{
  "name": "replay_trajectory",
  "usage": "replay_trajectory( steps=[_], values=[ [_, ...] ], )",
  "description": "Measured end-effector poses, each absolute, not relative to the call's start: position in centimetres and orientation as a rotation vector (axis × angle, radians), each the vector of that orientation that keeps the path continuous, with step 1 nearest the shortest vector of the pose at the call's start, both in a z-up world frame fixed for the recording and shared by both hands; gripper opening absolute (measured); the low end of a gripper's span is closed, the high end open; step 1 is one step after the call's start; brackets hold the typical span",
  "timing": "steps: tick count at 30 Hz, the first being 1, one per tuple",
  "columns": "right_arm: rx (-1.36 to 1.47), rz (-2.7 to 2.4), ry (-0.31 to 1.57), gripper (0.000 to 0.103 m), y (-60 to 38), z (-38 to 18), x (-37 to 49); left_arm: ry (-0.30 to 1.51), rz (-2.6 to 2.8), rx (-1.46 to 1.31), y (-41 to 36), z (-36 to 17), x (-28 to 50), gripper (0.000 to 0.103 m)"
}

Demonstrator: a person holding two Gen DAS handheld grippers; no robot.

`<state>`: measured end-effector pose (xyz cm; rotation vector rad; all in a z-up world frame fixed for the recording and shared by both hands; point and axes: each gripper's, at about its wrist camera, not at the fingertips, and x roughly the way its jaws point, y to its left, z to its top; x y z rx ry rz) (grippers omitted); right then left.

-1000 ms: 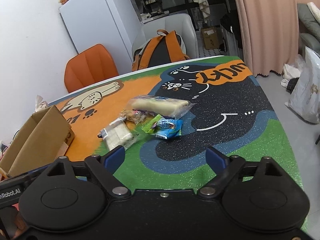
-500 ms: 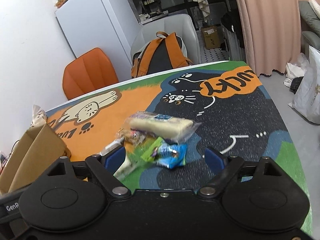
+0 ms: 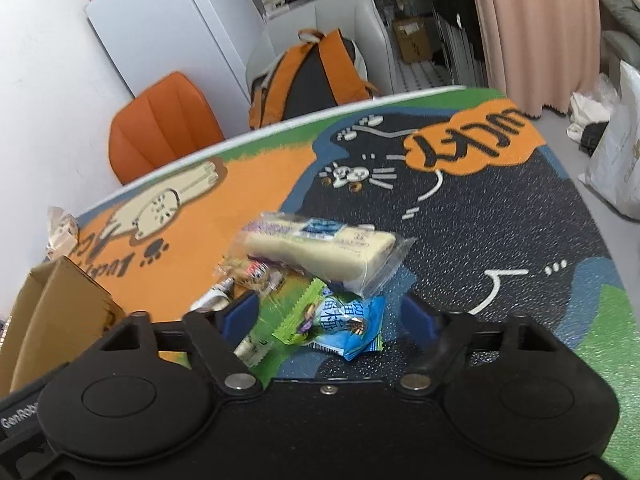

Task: Organize snacks
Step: 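Grasp the blue-green snack packet with the right tool, then grasp the white wrapped pastry with left tool while right tool holds blue packet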

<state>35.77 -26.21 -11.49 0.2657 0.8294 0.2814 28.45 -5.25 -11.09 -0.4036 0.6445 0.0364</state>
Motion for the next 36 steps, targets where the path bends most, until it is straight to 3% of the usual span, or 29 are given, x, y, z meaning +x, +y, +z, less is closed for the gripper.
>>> replay_trajectory(
  steps=[2, 5, 7, 16, 21, 32, 36],
  values=[
    [0.271, 0.281, 0.856, 0.056, -26.0, -12.0, 36.3, 0.656, 0.041, -0.410, -5.1, -11.2, 28.8, 0.059],
    [0.287, 0.283, 0.861, 0.053, -26.1, -12.4, 36.4, 0.659, 0.047, -0.409, -5.1, -11.1, 29.1, 0.059],
    [0.304, 0.280, 0.854, 0.036, -26.5, -12.3, 36.3, 0.660, 0.049, -0.406, -5.5, -10.9, 29.5, 0.059],
    [0.326, 0.293, 0.865, 0.035, -28.2, -12.4, 35.4, 0.673, 0.076, -0.344, -8.3, -11.4, 31.5, 0.064],
    [0.337, 0.283, 0.865, 0.034, -29.4, -12.4, 34.8, 0.693, 0.090, -0.316, -9.5, -12.4, 32.0, 0.073],
    [0.344, 0.216, 0.846, 0.034, -31.3, -12.4, 34.4, 0.724, 0.073, -0.288, -10.3, -13.8, 32.4, 0.072],
    [0.334, 0.219, 0.844, 0.037, -30.9, -12.4, 34.4, 0.716, 0.043, -0.292, -10.0, -14.0, 32.1, 0.068]
  ],
)
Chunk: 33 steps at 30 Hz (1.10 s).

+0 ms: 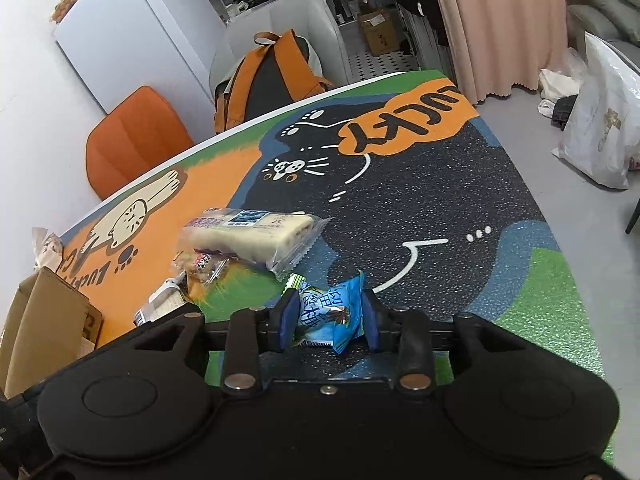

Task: Organize snacks
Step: 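Grasp the white wrapped pastry with left tool while right tool holds blue packet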

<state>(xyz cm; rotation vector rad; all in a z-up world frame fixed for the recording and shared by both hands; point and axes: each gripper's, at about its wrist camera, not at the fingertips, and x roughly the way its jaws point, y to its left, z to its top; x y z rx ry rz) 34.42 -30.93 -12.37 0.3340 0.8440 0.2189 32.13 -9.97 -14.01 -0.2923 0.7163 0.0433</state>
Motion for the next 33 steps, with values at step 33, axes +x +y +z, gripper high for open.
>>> replay_trajectory(
  steps=[33],
  values=[
    [0.181, 0.176, 0.810, 0.044, -28.1, -12.4, 34.2, 0.716, 0.001, -0.303, -7.5, -13.3, 29.2, 0.073]
  ],
)
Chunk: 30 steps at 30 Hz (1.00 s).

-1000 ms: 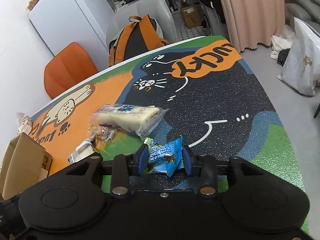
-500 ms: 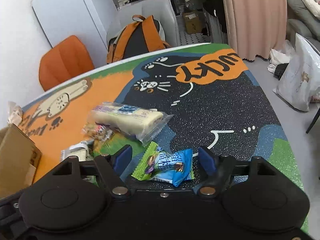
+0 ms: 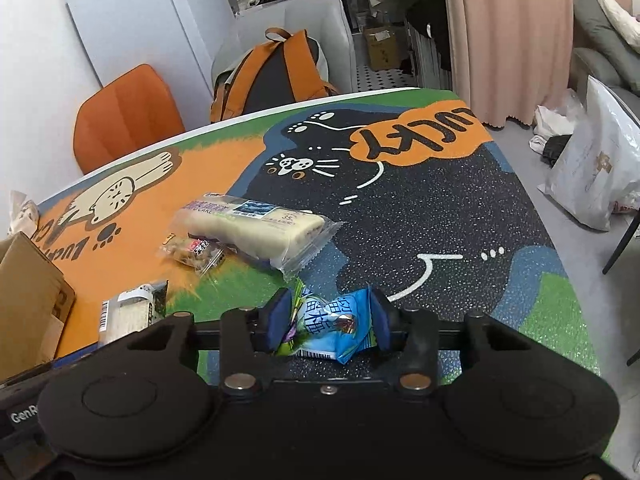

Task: Organize snacks
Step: 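Grasp the white wrapped pastry with left tool while right tool holds blue packet, then carry the white pastry and blue-green packet over the cardboard box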

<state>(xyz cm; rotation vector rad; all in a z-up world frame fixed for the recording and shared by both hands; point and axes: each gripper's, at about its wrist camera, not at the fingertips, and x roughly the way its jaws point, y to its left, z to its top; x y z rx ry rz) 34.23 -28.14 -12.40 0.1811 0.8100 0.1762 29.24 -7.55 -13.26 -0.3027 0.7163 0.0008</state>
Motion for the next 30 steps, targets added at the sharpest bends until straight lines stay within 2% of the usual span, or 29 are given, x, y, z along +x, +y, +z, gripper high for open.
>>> replay_trajectory(
  steps=[2, 6, 8, 10, 13, 16, 17, 19, 20, 22, 25, 30],
  values=[
    [0.182, 0.181, 0.813, 0.046, -28.0, -12.4, 34.1, 0.707, 0.013, -0.304, -7.6, -13.3, 29.3, 0.077],
    [0.163, 0.179, 0.810, 0.056, -27.7, -12.4, 33.9, 0.696, 0.063, -0.316, -7.7, -13.8, 29.9, 0.077],
    [0.145, 0.180, 0.810, 0.057, -27.3, -12.5, 33.8, 0.689, 0.092, -0.301, -8.0, -14.0, 30.1, 0.076],
    [0.130, 0.182, 0.810, 0.066, -27.1, -12.5, 33.7, 0.683, 0.108, -0.283, -8.3, -14.1, 30.2, 0.075],
    [0.112, 0.184, 0.806, 0.069, -26.9, -12.6, 33.6, 0.682, 0.117, -0.246, -8.5, -14.2, 30.2, 0.069],
    [0.088, 0.184, 0.802, 0.070, -26.6, -12.8, 33.5, 0.686, 0.122, -0.214, -8.6, -14.2, 30.1, 0.051],
    [0.073, 0.183, 0.803, 0.069, -26.4, -12.8, 33.4, 0.688, 0.125, -0.212, -8.6, -14.2, 30.1, 0.048],
    [0.041, 0.172, 0.804, 0.057, -26.0, -12.7, 33.4, 0.690, 0.111, -0.227, -8.2, -14.2, 30.0, 0.047],
    [0.036, 0.168, 0.803, 0.056, -26.0, -12.7, 33.4, 0.690, 0.107, -0.230, -8.1, -14.1, 29.9, 0.046],
    [0.059, 0.184, 0.807, 0.045, -26.3, -12.5, 33.3, 0.690, 0.102, -0.236, -8.1, -14.1, 29.6, 0.046],
    [0.082, 0.188, 0.812, 0.040, -26.7, -12.3, 33.2, 0.691, 0.081, -0.246, -8.0, -14.0, 29.1, 0.045],
    [0.108, 0.194, 0.792, 0.037, -26.8, -11.6, 32.7, 0.675, 0.064, -0.256, -7.8, -13.3, 28.3, 0.045]
  ],
)
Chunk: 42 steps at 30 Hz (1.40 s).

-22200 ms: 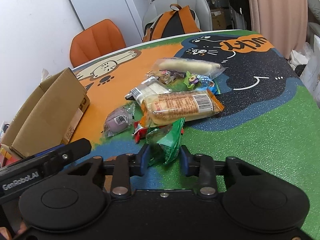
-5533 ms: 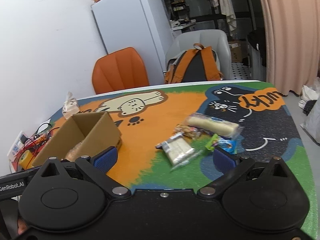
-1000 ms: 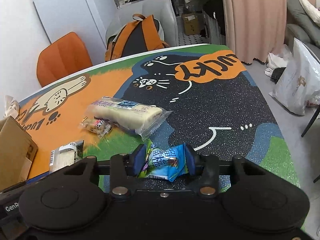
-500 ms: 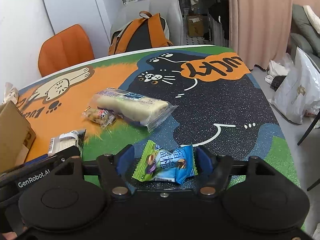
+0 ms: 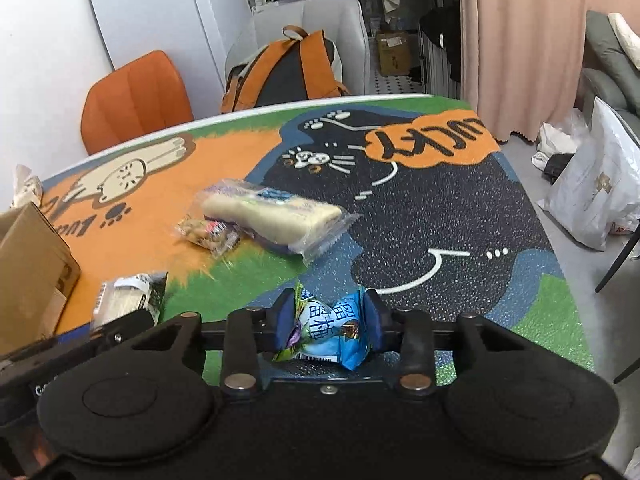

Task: Organize snacks
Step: 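Carry the white pastry and blue-green packet over the cardboard box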

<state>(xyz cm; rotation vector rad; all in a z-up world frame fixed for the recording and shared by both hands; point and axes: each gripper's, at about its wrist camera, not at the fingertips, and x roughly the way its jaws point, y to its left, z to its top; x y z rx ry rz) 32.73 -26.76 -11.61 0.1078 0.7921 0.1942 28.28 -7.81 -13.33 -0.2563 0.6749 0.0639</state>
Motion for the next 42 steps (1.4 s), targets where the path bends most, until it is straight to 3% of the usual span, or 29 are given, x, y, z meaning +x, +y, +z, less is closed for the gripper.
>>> replay_trajectory(
  steps=[42],
  values=[
    [0.113, 0.413, 0.624, 0.036, -18.2, -2.7, 26.6, 0.487, 0.138, -0.298, -0.3, -2.2, 18.4, 0.045]
  ],
)
